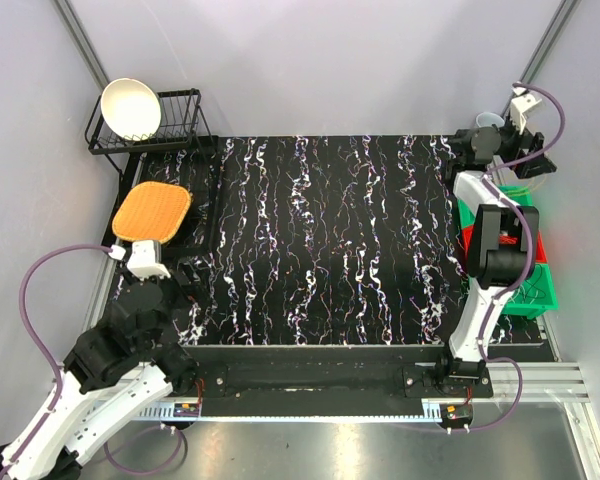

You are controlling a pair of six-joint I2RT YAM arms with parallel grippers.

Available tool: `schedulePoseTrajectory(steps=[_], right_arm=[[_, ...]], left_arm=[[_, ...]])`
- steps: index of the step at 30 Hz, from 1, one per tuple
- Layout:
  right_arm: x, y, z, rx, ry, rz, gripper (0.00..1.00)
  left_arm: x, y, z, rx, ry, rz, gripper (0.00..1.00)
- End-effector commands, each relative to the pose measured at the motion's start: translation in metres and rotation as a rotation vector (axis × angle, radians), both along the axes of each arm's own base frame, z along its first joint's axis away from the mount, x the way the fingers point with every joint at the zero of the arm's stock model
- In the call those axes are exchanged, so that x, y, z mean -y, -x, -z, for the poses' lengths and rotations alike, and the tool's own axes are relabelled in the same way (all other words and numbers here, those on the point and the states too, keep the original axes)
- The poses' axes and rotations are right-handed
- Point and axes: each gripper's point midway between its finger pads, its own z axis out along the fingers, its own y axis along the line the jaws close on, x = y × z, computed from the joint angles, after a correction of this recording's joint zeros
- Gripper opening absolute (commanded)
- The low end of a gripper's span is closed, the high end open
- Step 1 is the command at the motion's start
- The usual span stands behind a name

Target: Untangle the cables

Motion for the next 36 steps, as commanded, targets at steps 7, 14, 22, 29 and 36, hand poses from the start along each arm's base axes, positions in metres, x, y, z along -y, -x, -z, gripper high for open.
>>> schedulePoseTrajectory(steps=[7,14,22,29,36], right_arm=[[-0.018,0.044,0.001,0.665,-0.133,0.114,1.00],[-0.027,0.044,0.024,0.801,-0.121,0.100,0.99],[-0.044,0.020,0.049,0.595,-0.139,0.057,0.99],[-0.087,-0.003,0.042,0.428,-0.142,-0.085,1.00],[-0.185,-0.075,-0.005,0.047,0.050,-0.400,1.00]], left_arm=[[0.000,-0.002,-0.012,0.048,0.029,-0.006,0.99],[-0.002,-0.001,-0.013,0.056,0.035,-0.011,0.99],[-0.002,-0.002,-0.013,0.054,0.034,-0.011,0.99],[-0.003,-0.001,-0.014,0.060,0.039,-0.016,0.99],[-0.004,-0.001,-0.015,0.062,0.042,-0.018,0.99]])
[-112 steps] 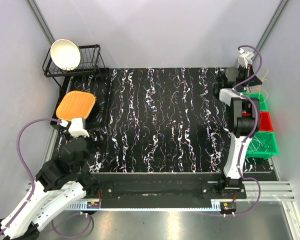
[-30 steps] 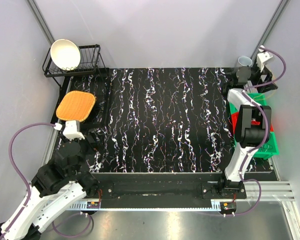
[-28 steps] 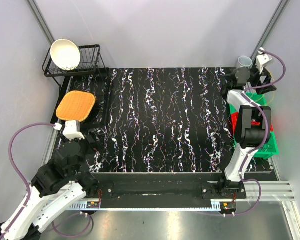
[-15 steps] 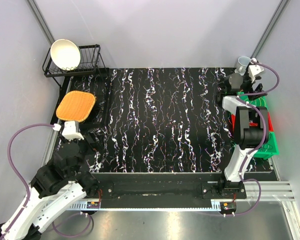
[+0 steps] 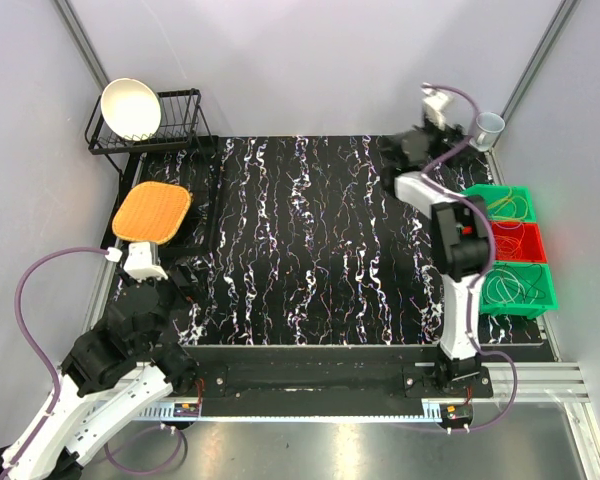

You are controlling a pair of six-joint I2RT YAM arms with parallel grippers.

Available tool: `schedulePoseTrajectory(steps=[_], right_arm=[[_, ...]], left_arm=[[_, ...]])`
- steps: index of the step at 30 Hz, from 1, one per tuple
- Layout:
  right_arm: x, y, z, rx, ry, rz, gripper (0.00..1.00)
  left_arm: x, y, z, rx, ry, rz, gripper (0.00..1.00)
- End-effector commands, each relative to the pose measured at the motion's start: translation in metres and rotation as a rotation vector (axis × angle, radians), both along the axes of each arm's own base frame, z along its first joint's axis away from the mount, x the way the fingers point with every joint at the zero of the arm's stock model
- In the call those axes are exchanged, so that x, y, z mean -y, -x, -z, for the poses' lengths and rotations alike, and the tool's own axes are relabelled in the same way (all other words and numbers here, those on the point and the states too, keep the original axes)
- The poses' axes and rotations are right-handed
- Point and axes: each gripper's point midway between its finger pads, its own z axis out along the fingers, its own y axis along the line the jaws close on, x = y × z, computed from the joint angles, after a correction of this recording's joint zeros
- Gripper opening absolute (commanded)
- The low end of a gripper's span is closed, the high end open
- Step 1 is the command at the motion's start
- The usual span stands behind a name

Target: Untangle the cables

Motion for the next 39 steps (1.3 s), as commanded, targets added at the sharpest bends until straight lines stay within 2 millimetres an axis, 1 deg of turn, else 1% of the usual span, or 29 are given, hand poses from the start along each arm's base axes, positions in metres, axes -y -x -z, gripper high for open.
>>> schedulePoseTrajectory(steps=[1,3,4,6,7,9,10,11,15,16,18,19,20,21,22,23,24,25,27,28,30,31,32,33,34,35,36,38,39], right_arm=[[-0.066,-0.031,-0.023,-0.157,0.157,-0.134,1.00],[-0.095,-0.053,-0.030,-0.269,0.239,-0.197,1.00],[-0.108,-0.069,-0.020,-0.377,0.309,-0.244,1.00],[-0.126,-0.082,-0.014,-0.464,0.332,-0.311,1.00],[-0.134,-0.092,-0.003,-0.521,0.313,-0.395,1.00],[-0.149,-0.100,-0.011,-0.523,0.210,-0.570,1.00],[-0.165,-0.099,0.024,-0.581,0.048,-0.739,1.00],[-0.172,-0.100,0.001,-0.502,-0.023,-0.794,1.00],[-0.180,-0.095,-0.022,-0.423,-0.116,-0.849,1.00],[-0.196,-0.091,-0.013,-0.479,-0.162,-0.956,1.00],[-0.222,-0.083,-0.021,-0.454,-0.267,-1.116,1.00],[-0.230,-0.078,-0.023,-0.442,-0.298,-1.162,1.00],[-0.237,-0.073,-0.014,-0.458,-0.335,-1.197,1.00],[-0.248,-0.065,-0.027,-0.417,-0.382,-1.272,1.00],[-0.252,-0.059,-0.016,-0.444,-0.403,-1.292,1.00],[-0.255,-0.056,-0.018,-0.419,-0.434,-1.303,1.00],[-0.260,-0.050,-0.032,-0.372,-0.457,-1.341,1.00],[-0.261,-0.045,-0.022,-0.386,-0.477,-1.348,1.00],[-0.266,-0.036,-0.034,-0.346,-0.503,-1.392,1.00],[-0.267,-0.031,-0.025,-0.363,-0.521,-1.399,1.00],[-0.270,-0.023,-0.039,-0.296,-0.556,-1.413,1.00],[-0.268,-0.019,-0.028,-0.310,-0.576,-1.405,1.00],[-0.269,-0.014,-0.049,-0.226,-0.578,-1.428,1.00],[-0.269,-0.011,-0.051,-0.200,-0.584,-1.439,1.00],[-0.269,-0.005,-0.032,-0.222,-0.602,-1.436,1.00],[-0.271,0.001,-0.057,-0.122,-0.593,-1.482,1.00],[-0.270,0.008,-0.034,-0.145,-0.618,-1.474,1.00],[-0.270,0.017,-0.061,0.015,-0.629,-1.514,1.00],[-0.269,0.025,-0.025,-0.019,-0.667,-1.501,1.00]], left_arm=[[-0.002,-0.003,-0.011,0.043,0.026,-0.020,0.99],[-0.004,-0.002,-0.011,0.048,0.029,-0.023,0.99],[-0.004,-0.002,-0.011,0.049,0.029,-0.023,0.99],[-0.004,-0.002,-0.011,0.049,0.031,-0.027,0.99],[-0.004,-0.002,-0.012,0.048,0.031,-0.028,0.99],[-0.006,-0.002,-0.011,0.046,0.029,-0.037,0.99],[-0.006,-0.002,-0.012,0.049,0.032,-0.039,0.99],[-0.007,-0.002,-0.012,0.052,0.033,-0.043,0.99],[-0.010,-0.001,-0.012,0.053,0.034,-0.053,0.99],[-0.009,-0.001,-0.013,0.055,0.035,-0.049,0.99],[-0.009,-0.001,-0.013,0.056,0.036,-0.049,0.99],[-0.009,-0.001,-0.012,0.053,0.034,-0.049,0.99],[-0.008,-0.002,-0.012,0.050,0.032,-0.049,0.99],[-0.008,-0.002,-0.011,0.048,0.030,-0.048,0.99],[-0.008,-0.002,-0.010,0.043,0.026,-0.048,0.99],[-0.007,-0.002,-0.010,0.042,0.025,-0.046,0.99],[-0.007,-0.002,-0.010,0.042,0.025,-0.046,0.99],[-0.007,-0.003,-0.011,0.043,0.027,-0.048,0.99],[-0.007,-0.002,-0.010,0.043,0.026,-0.046,0.99],[-0.007,-0.002,-0.010,0.042,0.025,-0.046,0.99],[-0.007,-0.003,-0.011,0.043,0.027,-0.048,0.99],[-0.007,-0.003,-0.011,0.043,0.026,-0.048,0.99],[-0.008,-0.002,-0.010,0.043,0.026,-0.048,0.99],[-0.007,-0.003,-0.010,0.042,0.026,-0.048,0.99],[-0.008,-0.003,-0.011,0.043,0.027,-0.050,0.99],[-0.008,-0.002,-0.010,0.043,0.026,-0.049,0.99],[-0.008,-0.003,-0.011,0.044,0.027,-0.048,0.99],[-0.007,-0.002,-0.011,0.044,0.029,-0.047,0.99],[-0.007,-0.002,-0.011,0.044,0.028,-0.045,0.99]])
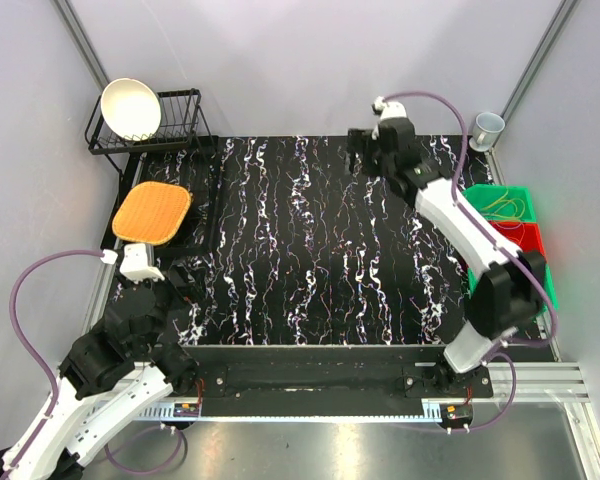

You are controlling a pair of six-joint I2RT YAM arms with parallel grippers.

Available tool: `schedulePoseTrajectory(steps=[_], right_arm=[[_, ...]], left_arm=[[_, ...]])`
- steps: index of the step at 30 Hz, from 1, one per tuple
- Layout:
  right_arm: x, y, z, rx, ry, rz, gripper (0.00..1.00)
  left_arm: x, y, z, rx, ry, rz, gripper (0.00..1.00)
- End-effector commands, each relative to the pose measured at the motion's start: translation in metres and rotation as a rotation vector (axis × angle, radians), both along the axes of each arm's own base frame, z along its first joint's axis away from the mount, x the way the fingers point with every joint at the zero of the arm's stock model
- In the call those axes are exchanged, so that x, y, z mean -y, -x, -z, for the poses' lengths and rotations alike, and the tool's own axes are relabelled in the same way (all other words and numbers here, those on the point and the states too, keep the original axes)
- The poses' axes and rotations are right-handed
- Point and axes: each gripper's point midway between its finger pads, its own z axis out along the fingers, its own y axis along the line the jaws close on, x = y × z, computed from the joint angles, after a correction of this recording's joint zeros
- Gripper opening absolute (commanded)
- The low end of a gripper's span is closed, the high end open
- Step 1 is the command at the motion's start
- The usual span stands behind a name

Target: Untangle the cables

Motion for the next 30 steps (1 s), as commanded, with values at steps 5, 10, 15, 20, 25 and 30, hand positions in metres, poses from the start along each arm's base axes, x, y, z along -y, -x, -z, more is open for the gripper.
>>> schedulePoseTrajectory(steps=[5,10,15,20,25,30], right_arm=[[-0.029,0.050,-0.045,0.484,-0.358,-0.220,1.00],[-0.028,0.048,0.008,0.302,-0.384,-0.154,1.00],[-0.032,0.038,0.014,0.218,-0.416,-0.108,1.00],[-0.033,0.037,0.022,0.212,-0.400,-0.112,1.00],[-0.033,0.036,0.025,0.205,-0.404,-0.115,1.00],[-0.034,0.037,0.024,0.214,-0.399,-0.122,1.00]], left_arm=[[-0.001,-0.003,-0.008,0.025,0.021,-0.020,0.99],[0.000,-0.003,-0.007,0.022,0.018,-0.015,0.99],[0.000,-0.004,-0.007,0.019,0.013,-0.018,0.99],[-0.001,-0.004,-0.006,0.020,0.012,-0.024,0.99],[0.000,-0.006,-0.005,0.008,0.002,-0.024,0.99],[-0.001,-0.005,-0.006,0.015,0.009,-0.026,0.99]])
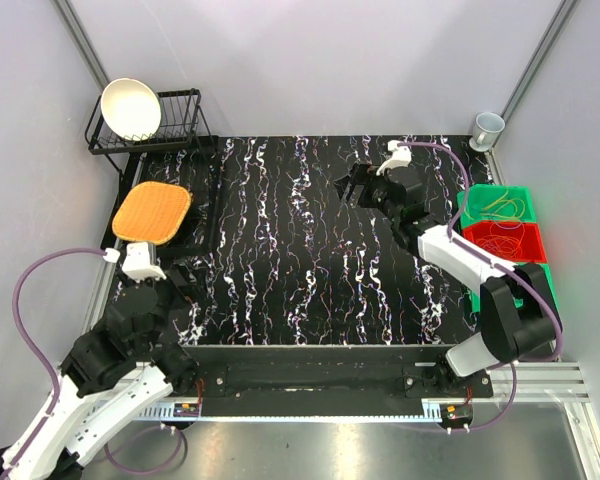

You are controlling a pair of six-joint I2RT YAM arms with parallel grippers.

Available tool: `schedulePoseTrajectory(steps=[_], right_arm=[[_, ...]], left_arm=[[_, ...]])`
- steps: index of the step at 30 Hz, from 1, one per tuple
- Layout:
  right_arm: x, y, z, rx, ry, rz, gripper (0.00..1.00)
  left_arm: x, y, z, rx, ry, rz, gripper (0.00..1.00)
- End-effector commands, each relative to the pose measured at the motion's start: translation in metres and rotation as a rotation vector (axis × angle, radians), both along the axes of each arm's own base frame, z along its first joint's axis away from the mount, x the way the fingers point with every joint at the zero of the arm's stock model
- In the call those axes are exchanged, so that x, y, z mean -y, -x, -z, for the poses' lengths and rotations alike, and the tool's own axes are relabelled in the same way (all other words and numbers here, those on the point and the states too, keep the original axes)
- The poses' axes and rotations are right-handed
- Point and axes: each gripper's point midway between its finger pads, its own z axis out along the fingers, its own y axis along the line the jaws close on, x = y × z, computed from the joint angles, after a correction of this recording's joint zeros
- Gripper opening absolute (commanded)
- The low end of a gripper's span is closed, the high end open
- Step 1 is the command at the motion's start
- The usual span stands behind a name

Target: Untangle the cables

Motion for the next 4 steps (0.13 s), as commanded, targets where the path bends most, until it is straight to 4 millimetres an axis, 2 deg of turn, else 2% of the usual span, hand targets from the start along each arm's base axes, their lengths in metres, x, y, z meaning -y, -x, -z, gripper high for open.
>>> schedulePoseTrajectory(steps=[1,4], right_arm=[[-0.0111,-0.0004,-0.0229,0.065,-0.027,-0.057,1.00],[-0.0130,0.0001,-0.0272,0.072,-0.018,-0.074,1.00]], left_arm=[[-0.0022,-0.0038,-0.0073,0.025,0.018,-0.028,0.99],[-0.0027,-0.0035,-0.0079,0.027,0.018,-0.029,0.99]])
